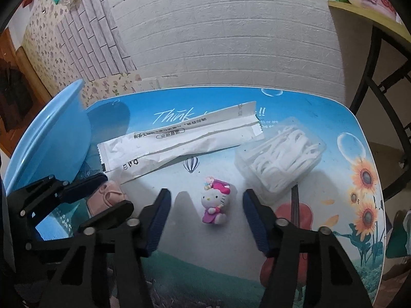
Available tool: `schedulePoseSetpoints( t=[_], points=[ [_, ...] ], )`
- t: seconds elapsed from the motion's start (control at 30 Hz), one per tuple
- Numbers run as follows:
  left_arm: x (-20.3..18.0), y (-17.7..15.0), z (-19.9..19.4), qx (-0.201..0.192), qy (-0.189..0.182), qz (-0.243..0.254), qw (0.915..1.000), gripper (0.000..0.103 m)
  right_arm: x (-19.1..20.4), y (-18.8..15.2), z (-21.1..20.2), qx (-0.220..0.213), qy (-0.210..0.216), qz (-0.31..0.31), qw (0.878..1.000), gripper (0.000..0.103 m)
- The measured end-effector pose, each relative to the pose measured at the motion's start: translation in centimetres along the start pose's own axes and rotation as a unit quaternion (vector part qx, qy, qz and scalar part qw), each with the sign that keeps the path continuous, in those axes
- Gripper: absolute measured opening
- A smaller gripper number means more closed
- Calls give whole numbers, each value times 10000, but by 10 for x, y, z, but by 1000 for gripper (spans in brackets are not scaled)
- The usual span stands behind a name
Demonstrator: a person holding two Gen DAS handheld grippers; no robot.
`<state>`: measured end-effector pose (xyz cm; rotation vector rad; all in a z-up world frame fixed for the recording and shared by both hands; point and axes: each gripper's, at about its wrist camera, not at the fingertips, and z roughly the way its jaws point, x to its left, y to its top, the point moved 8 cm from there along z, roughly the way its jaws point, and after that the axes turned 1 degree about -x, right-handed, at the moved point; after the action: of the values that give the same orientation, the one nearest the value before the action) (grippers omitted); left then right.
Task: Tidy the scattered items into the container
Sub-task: 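Grasp the pink pig case with the left gripper while the right gripper grasps the Hello Kitty figure, then carry the pig case and figure over the basin with both grippers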
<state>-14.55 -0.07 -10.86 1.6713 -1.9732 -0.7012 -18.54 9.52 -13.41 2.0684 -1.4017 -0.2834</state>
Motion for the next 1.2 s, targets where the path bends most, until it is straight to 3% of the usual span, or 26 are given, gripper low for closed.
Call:
schedulePoseSetpoints(
  t=[0.23, 0.4, 0.47, 0.83, 1.2],
  points=[
    [-2, -2, 6, 24, 40, 28, 10000, 42, 4, -1, 3, -33, -68, -171, 9998, 49],
    [0, -1, 7, 29, 3, -18, 10000, 43, 2, 2, 6, -42, -97, -220, 9997, 34],
    [0, -1, 6, 27, -3, -16, 10000, 42, 3, 1, 6, -42, -101, -247, 9996, 24],
    [-5, -7, -2, 71, -79, 35, 9999, 41, -1, -6, -4, -48, -87, -183, 9998, 23],
    [-18, -10, -34, -143, -145, 45, 9998, 41, -8, -17, -39, -246, -172, 96, 9995, 23]
  ],
)
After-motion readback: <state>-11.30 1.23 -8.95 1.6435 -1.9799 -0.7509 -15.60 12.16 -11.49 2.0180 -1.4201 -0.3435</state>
